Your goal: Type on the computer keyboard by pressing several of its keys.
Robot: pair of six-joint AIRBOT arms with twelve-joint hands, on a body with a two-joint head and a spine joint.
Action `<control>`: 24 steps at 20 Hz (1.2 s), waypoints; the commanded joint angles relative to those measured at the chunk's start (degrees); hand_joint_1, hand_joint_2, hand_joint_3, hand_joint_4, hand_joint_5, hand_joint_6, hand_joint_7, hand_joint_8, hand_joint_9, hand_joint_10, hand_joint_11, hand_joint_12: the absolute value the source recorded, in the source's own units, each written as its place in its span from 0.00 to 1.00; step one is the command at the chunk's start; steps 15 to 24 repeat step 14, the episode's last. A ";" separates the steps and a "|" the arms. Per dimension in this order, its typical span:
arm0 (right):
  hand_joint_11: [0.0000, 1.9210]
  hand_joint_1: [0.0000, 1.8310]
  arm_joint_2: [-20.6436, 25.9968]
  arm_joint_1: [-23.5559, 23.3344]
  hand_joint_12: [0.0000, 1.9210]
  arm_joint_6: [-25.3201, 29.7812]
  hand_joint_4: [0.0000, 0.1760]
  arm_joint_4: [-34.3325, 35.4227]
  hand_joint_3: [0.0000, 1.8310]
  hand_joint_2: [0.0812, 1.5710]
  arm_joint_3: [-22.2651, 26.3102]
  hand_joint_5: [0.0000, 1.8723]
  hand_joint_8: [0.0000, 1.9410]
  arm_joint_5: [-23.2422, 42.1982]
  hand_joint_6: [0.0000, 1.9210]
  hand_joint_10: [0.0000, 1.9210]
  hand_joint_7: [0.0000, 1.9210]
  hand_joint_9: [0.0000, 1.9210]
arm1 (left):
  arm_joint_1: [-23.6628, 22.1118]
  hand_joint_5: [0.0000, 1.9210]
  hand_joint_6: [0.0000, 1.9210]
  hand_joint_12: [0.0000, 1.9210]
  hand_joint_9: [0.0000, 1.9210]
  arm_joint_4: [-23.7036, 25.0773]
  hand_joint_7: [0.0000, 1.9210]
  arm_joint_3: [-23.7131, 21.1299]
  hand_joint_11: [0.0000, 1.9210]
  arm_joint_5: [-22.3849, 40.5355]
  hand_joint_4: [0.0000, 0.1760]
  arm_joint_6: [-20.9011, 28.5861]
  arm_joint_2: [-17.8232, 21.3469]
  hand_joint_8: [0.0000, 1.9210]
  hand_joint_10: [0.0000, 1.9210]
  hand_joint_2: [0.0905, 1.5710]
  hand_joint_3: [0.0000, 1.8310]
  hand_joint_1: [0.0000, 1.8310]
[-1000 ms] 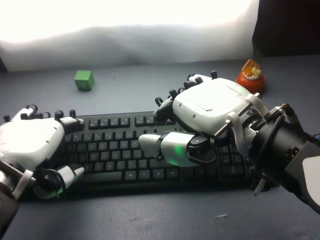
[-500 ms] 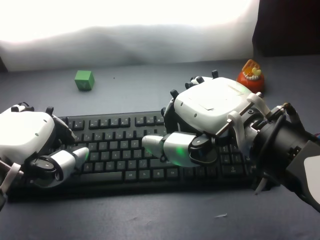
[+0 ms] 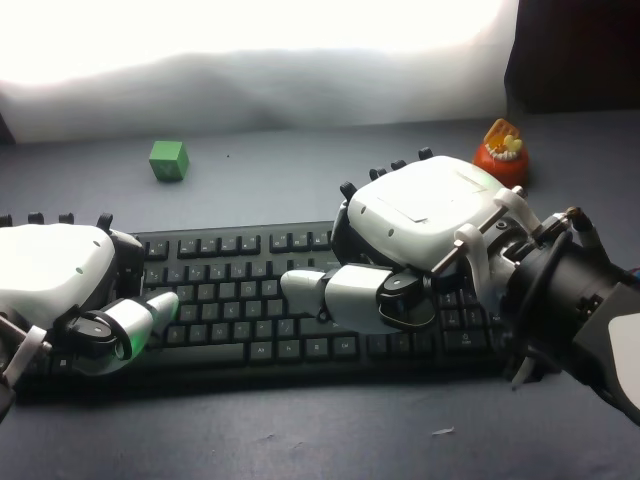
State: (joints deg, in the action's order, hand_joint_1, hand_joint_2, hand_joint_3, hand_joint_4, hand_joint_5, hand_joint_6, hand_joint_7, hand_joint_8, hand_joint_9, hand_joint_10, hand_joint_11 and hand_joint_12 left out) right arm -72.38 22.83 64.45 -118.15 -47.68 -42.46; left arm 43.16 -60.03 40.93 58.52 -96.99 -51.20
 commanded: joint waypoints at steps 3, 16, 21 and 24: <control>0.48 0.00 0.58 -0.27 1.00 0.14 0.00 -3.77 0.00 0.78 0.39 0.55 0.91 -3.13 0.87 1.00 0.59 0.56 | -0.66 0.37 0.89 1.00 0.40 2.96 0.43 0.06 0.33 4.92 0.00 -0.57 0.57 0.88 0.96 0.92 0.00 0.17; 0.47 0.01 2.05 -0.23 1.00 0.17 0.00 -5.66 0.00 0.78 0.91 0.51 0.91 -0.45 0.88 1.00 0.57 0.54 | -1.49 0.36 0.90 1.00 0.39 2.95 0.42 -0.76 0.32 4.92 0.00 -1.15 1.48 0.90 0.96 0.92 0.00 0.17; 0.47 0.01 2.05 -0.23 1.00 0.17 0.00 -5.66 0.00 0.78 0.91 0.51 0.91 -0.45 0.88 1.00 0.57 0.54 | -1.49 0.36 0.90 1.00 0.39 2.95 0.42 -0.76 0.32 4.92 0.00 -1.15 1.48 0.90 0.96 0.92 0.00 0.17; 0.47 0.01 2.05 -0.23 1.00 0.17 0.00 -5.66 0.00 0.78 0.91 0.51 0.91 -0.45 0.88 1.00 0.57 0.54 | -1.49 0.36 0.90 1.00 0.39 2.95 0.42 -0.76 0.32 4.92 0.00 -1.15 1.48 0.90 0.96 0.92 0.00 0.17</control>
